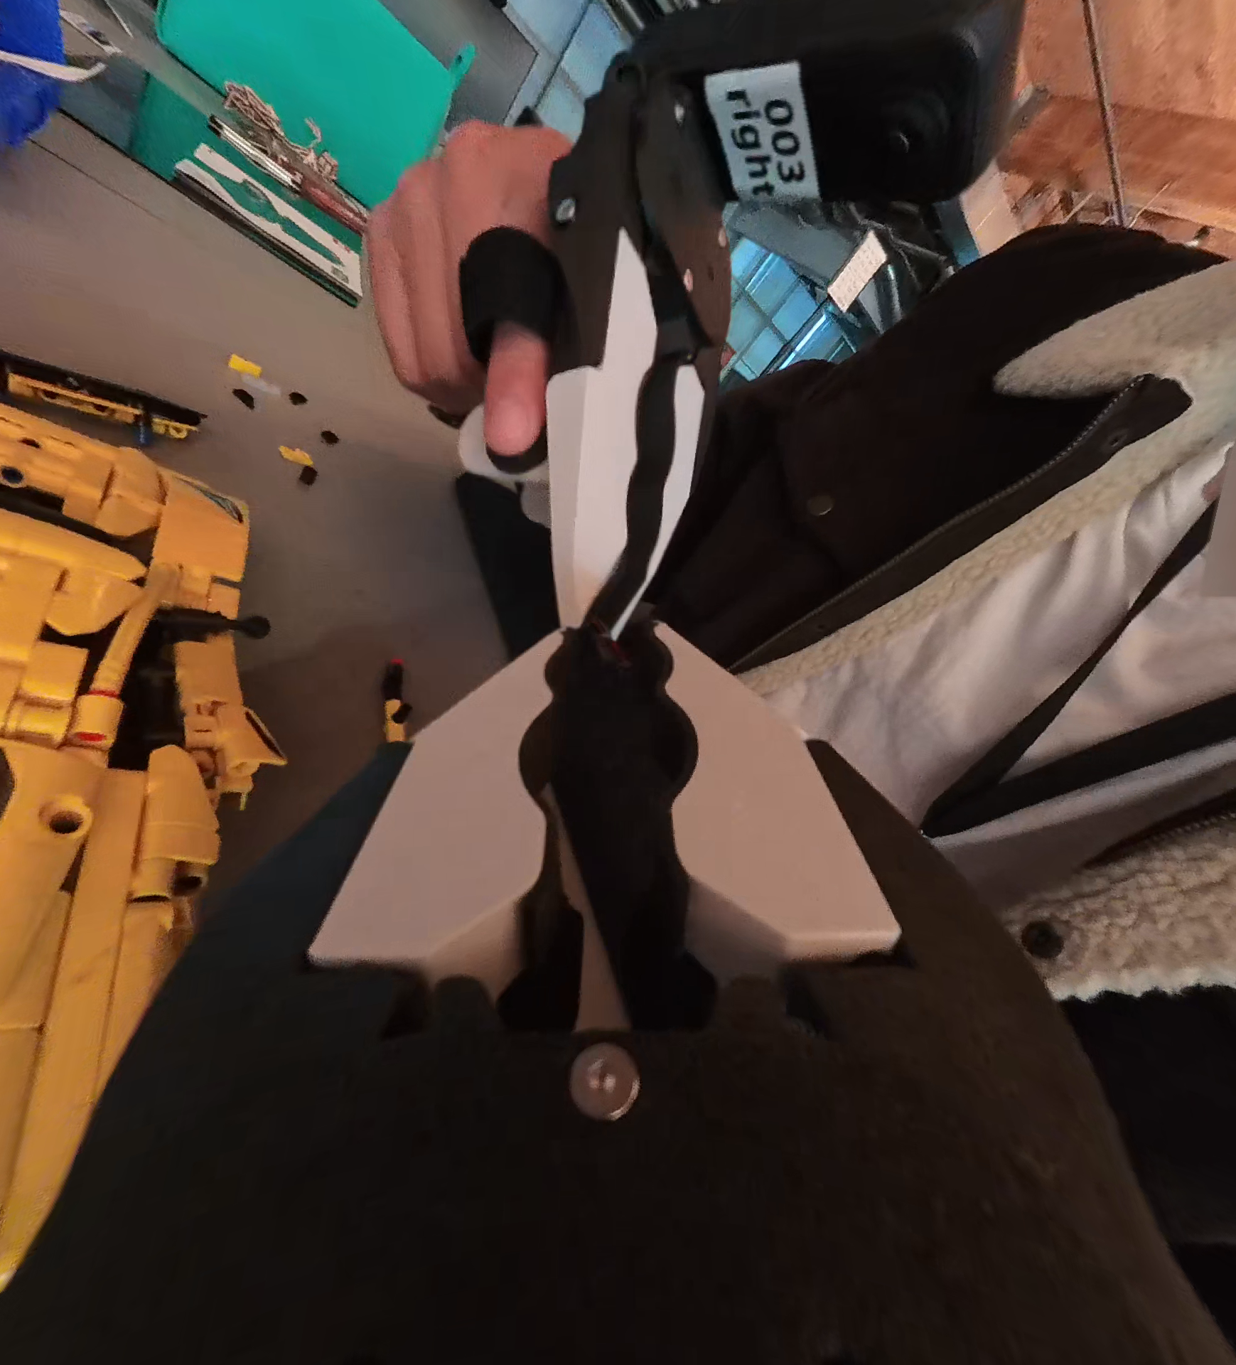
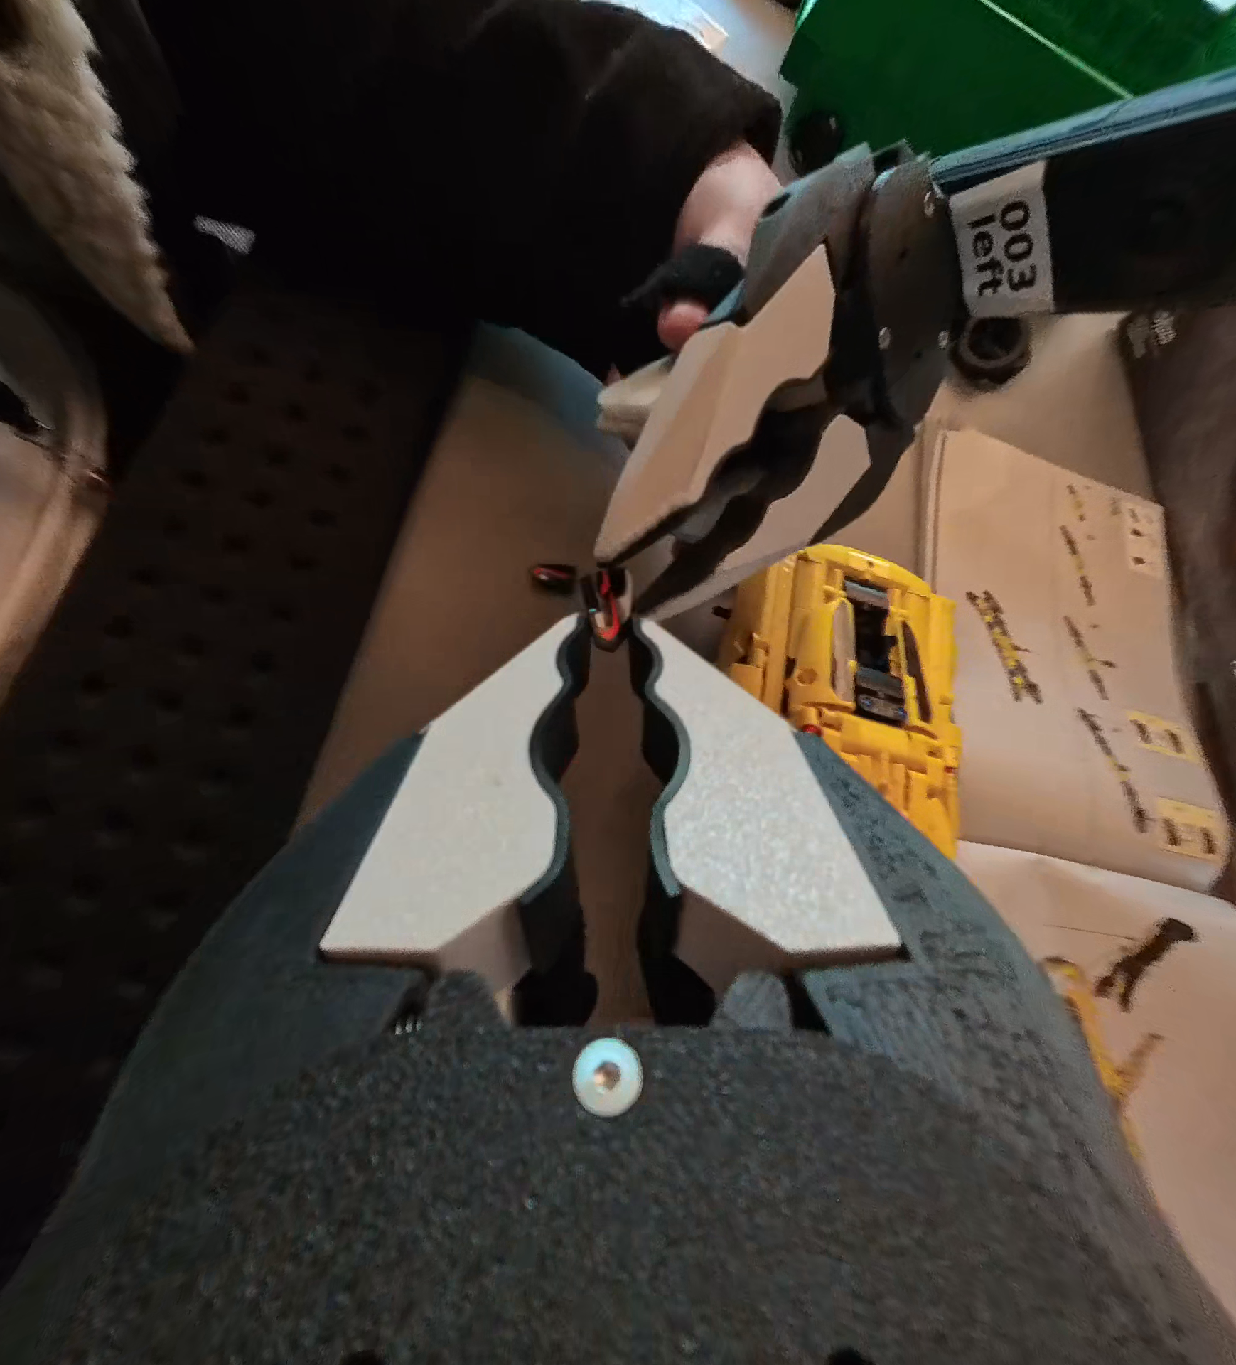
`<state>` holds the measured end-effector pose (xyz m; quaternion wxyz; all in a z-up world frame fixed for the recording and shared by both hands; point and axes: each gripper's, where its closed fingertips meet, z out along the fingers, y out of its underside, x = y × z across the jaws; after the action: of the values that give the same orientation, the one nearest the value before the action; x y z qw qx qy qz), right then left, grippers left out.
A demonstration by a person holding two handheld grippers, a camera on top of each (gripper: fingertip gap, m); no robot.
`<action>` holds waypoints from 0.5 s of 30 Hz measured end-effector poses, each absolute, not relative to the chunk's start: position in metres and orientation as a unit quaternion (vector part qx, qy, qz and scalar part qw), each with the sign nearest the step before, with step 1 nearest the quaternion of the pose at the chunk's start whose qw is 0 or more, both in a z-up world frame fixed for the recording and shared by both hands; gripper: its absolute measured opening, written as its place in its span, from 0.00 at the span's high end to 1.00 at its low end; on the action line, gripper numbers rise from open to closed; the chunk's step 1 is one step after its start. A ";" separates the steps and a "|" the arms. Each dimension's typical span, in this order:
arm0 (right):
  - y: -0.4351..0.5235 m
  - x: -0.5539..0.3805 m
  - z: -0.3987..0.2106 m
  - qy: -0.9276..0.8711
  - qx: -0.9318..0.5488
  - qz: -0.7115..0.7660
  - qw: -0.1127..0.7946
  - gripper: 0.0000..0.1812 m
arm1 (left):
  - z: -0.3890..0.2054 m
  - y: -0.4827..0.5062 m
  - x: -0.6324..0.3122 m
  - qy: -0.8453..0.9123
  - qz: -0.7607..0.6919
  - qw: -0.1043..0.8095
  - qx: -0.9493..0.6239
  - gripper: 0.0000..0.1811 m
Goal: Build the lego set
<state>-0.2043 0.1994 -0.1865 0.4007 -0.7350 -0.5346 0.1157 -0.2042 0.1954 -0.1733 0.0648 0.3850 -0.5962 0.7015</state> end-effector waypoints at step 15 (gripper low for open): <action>0.241 -0.168 -0.144 -0.338 -0.701 0.089 0.621 0.86 | -0.133 0.262 -0.180 -0.387 0.817 0.033 0.427 1.00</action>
<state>-0.1678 0.2413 -0.1436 0.6214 -0.7011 -0.3383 0.0886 -0.1796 0.2617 -0.1328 0.0326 0.4265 -0.3866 0.8171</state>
